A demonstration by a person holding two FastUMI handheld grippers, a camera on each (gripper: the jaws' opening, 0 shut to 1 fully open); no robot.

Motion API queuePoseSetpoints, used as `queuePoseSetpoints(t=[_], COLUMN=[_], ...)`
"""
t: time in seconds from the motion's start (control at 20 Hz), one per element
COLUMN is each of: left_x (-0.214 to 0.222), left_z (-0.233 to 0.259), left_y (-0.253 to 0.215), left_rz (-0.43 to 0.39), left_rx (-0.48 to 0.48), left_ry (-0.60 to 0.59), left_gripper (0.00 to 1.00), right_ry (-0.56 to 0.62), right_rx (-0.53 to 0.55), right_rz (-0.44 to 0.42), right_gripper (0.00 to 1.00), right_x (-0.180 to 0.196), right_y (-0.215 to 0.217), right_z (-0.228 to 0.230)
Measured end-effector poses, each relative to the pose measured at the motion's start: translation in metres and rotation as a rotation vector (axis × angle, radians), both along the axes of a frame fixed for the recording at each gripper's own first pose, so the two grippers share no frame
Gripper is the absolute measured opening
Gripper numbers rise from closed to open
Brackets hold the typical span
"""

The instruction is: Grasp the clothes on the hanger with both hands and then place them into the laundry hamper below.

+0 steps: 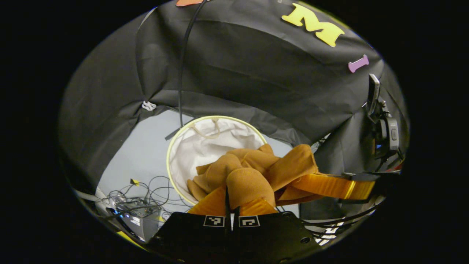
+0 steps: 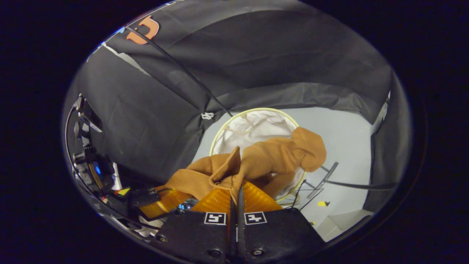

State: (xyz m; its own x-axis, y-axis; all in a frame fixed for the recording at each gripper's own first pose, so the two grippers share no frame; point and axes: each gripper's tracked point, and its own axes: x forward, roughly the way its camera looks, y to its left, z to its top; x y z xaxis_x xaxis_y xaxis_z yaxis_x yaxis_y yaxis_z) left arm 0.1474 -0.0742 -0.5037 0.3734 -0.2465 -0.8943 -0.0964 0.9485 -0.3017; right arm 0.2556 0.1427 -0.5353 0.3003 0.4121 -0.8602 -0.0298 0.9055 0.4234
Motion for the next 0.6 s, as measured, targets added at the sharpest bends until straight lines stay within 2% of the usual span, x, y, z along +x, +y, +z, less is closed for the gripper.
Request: queuePoseSetpoints(t=[0.05, 0.1, 0.25, 0.3, 0.4, 0.45, 0.6], left_x=[0.002, 0.01, 0.022, 0.024, 0.026, 0.028, 0.024], left_z=[-0.001, 0.004, 0.027, 0.033, 0.045, 0.053, 0.076], left_y=[0.004, 0.007, 0.022, 0.026, 0.029, 0.029, 0.029], left_rz=[-0.001, -0.009, -0.018, -0.017, -0.015, -0.008, 0.021], left_rx=[0.009, 0.019, 0.077, 0.089, 0.091, 0.087, 0.059], left_ry=[-0.018, -0.041, -0.117, -0.141, -0.18, -0.196, -0.23], left_gripper=[0.0, 0.08, 1.0, 1.0, 1.0, 0.96, 1.0], right_ry=[-0.025, -0.056, -0.152, -0.176, -0.237, -0.257, -0.318], right_rx=[-0.011, -0.019, -0.096, -0.102, -0.099, -0.093, -0.109], right_rz=[0.007, 0.009, 0.006, -0.009, -0.039, -0.047, -0.056], right_gripper=[0.06, 0.2, 0.65, 0.77, 0.77, 0.76, 0.9], right_x=[0.001, 0.0, 0.008, 0.007, 0.015, 0.017, 0.015], right_y=[-0.001, -0.004, -0.027, -0.031, -0.034, -0.035, -0.042], right_z=[0.006, 0.007, 0.023, 0.026, 0.044, 0.049, 0.066])
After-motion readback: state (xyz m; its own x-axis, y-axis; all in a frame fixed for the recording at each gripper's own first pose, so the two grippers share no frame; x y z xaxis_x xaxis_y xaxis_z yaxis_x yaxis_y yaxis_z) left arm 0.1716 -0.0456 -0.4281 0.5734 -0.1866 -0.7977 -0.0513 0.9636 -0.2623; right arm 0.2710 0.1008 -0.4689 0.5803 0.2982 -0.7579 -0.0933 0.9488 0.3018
